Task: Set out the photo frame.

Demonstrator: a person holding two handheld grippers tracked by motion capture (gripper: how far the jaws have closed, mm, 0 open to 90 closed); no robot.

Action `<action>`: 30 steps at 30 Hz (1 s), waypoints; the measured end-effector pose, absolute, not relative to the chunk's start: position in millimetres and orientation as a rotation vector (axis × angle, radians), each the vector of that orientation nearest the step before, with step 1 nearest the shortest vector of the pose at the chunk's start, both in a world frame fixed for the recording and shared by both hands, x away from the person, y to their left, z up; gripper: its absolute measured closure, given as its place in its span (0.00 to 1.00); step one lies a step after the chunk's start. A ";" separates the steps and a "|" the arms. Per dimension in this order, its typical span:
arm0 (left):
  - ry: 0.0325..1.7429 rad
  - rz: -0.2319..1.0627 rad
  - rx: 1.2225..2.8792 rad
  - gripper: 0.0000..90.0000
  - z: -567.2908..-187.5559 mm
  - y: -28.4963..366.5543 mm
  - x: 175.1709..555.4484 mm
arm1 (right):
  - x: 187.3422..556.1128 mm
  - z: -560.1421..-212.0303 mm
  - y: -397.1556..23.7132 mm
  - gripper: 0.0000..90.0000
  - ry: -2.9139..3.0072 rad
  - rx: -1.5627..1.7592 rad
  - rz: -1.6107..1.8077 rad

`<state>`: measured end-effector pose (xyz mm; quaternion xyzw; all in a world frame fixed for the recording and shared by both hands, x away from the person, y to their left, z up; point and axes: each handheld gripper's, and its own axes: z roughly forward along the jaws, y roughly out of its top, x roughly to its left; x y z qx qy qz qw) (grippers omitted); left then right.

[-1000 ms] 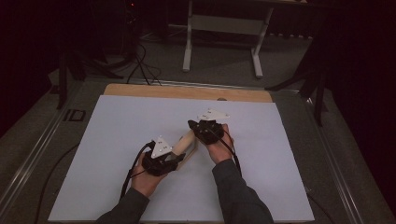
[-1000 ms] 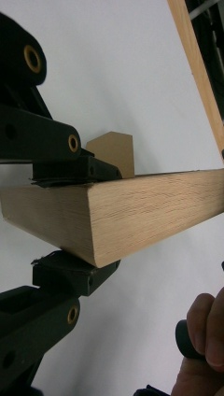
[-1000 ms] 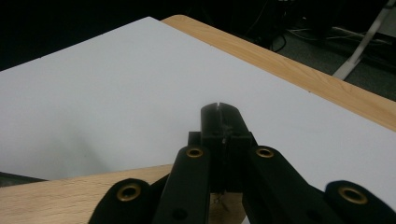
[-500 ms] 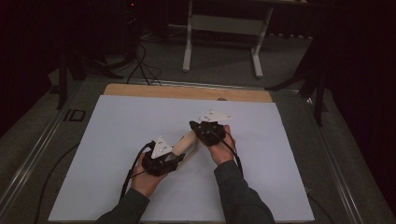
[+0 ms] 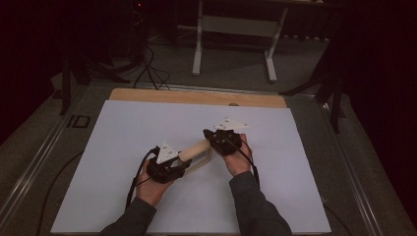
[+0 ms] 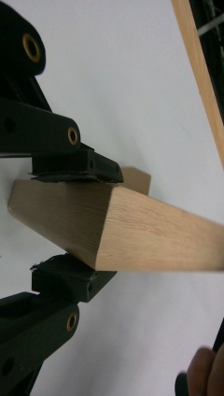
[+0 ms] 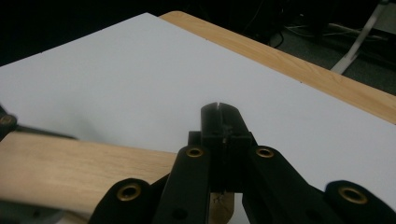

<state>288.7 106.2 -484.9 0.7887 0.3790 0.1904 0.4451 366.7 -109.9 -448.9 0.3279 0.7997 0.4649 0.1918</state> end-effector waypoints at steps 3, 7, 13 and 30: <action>0.953 0.471 1.945 0.61 -485.3 107.6 289.8 | 363.2 -448.9 -112.7 1.00 2.243 0.910 1.302; 0.961 0.479 1.945 0.60 -485.8 107.9 290.6 | 359.0 -449.1 -117.6 1.00 2.244 0.910 1.313; 0.965 0.479 1.953 0.59 -485.9 108.6 291.2 | 354.5 -447.9 -120.7 1.00 2.253 0.907 1.308; 1.044 0.493 1.913 0.57 -485.5 117.2 297.7 | 350.4 -445.8 -121.8 1.00 2.268 0.909 1.276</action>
